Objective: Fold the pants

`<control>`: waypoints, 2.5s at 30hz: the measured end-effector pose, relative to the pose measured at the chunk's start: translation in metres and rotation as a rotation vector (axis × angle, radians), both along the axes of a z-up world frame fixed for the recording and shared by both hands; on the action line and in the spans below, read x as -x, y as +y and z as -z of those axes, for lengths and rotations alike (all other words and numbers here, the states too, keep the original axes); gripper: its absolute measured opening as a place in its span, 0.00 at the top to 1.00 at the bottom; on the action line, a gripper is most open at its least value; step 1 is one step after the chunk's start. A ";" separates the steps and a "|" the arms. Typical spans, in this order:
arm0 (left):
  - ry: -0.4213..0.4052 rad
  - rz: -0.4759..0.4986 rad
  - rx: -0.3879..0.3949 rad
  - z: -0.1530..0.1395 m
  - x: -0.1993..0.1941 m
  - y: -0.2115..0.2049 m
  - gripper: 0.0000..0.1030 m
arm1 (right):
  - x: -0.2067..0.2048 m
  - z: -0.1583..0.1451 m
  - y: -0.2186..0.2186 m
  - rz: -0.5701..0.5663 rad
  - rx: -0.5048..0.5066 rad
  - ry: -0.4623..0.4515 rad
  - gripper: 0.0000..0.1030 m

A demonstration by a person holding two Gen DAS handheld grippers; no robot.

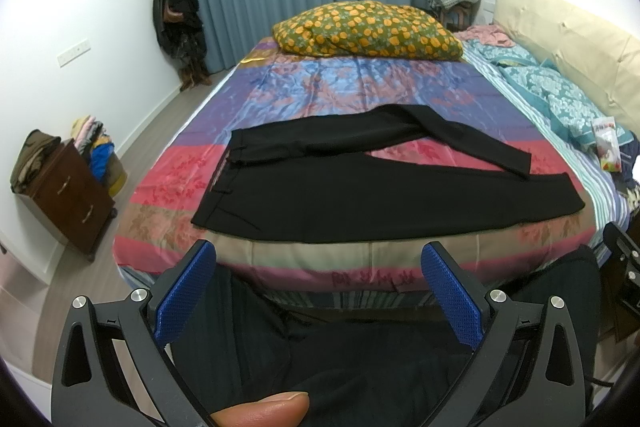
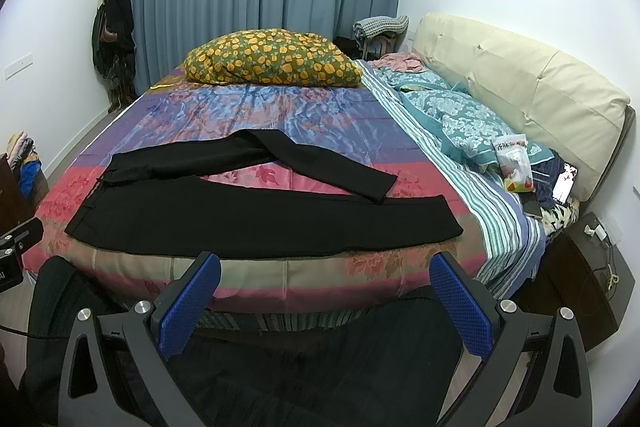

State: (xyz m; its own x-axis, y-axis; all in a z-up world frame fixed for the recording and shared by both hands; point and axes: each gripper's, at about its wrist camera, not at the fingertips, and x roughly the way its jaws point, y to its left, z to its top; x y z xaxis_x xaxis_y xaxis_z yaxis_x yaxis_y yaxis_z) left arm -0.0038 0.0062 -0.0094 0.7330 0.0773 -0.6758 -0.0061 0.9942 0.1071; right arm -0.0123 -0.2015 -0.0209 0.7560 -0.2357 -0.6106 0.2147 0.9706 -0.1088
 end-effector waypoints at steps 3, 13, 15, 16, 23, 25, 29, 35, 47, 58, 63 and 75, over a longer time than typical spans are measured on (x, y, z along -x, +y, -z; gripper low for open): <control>0.000 0.000 0.000 0.000 -0.001 0.000 0.00 | 0.000 0.000 0.000 0.000 -0.001 0.000 0.00; 0.001 0.001 0.001 0.000 -0.001 0.001 0.00 | 0.000 0.000 -0.001 -0.002 -0.002 0.004 0.00; 0.001 0.001 0.001 0.000 -0.001 0.001 0.00 | 0.001 0.000 0.000 -0.002 -0.002 0.005 0.00; 0.001 0.000 0.001 0.000 0.000 0.001 0.00 | 0.000 0.000 -0.001 -0.002 -0.002 0.004 0.00; 0.001 0.001 0.001 -0.001 -0.001 0.001 0.00 | 0.000 0.002 -0.001 -0.002 -0.005 0.007 0.00; 0.001 0.001 0.001 -0.001 -0.001 0.001 0.00 | 0.000 0.002 -0.001 -0.003 -0.005 0.006 0.00; 0.001 0.001 0.001 -0.001 -0.001 0.001 0.00 | 0.000 0.002 -0.001 -0.003 -0.004 0.006 0.00; 0.001 0.000 0.002 0.001 -0.001 0.003 0.00 | 0.000 0.001 -0.001 -0.002 -0.006 0.007 0.00; 0.001 0.000 0.002 0.001 -0.002 0.003 0.00 | 0.000 0.002 -0.001 -0.002 -0.005 0.006 0.00; -0.006 0.005 0.015 0.003 0.002 0.008 0.00 | -0.001 0.001 0.000 -0.001 -0.003 0.002 0.00; -0.006 0.010 0.020 0.003 0.002 0.007 0.00 | -0.001 0.001 0.000 -0.002 -0.004 0.002 0.00; -0.004 0.010 0.020 0.002 0.001 0.007 0.00 | -0.001 0.001 -0.001 -0.002 -0.003 0.003 0.00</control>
State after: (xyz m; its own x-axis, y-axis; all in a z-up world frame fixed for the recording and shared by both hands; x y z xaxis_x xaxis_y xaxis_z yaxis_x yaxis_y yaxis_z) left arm -0.0046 0.0130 -0.0111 0.7365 0.0567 -0.6741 0.0030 0.9962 0.0871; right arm -0.0116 -0.2021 -0.0221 0.7548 -0.2324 -0.6133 0.2129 0.9713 -0.1060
